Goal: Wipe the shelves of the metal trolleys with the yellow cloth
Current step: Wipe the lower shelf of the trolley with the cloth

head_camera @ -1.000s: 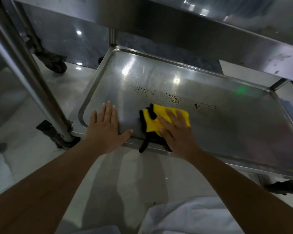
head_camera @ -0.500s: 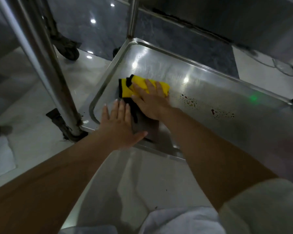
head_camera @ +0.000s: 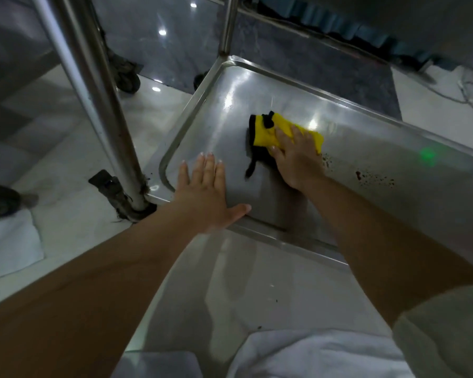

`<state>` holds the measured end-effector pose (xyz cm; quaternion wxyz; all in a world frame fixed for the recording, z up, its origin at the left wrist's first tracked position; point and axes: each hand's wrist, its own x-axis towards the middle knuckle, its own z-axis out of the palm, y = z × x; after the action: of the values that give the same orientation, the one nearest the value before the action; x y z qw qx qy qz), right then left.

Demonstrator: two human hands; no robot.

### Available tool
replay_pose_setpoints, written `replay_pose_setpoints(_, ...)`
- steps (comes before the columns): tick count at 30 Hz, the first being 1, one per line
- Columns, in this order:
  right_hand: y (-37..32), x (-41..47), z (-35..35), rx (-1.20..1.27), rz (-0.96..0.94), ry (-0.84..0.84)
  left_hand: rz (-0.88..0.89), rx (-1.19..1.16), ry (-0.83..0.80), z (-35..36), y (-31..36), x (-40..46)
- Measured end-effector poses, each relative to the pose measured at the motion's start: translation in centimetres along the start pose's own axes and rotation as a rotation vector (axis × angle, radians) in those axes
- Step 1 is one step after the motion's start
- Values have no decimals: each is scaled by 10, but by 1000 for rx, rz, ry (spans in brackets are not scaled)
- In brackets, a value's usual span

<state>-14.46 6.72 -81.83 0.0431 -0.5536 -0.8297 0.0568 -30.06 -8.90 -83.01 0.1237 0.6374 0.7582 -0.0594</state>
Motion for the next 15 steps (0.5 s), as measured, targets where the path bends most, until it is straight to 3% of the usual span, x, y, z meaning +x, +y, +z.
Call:
replay_pose_setpoints(5, 25, -83, -5, -154, -153, -20, 57, 20, 1, -4, -8, 0)
replay_pose_setpoints(9, 48, -159, -15, -44, -220, 21, -22, -2, 33, -15, 5, -2)
replay_pose_setpoints(15, 63, -182, -15, -33, -119, -75, -213, -38, 108, -7, 63, -7)
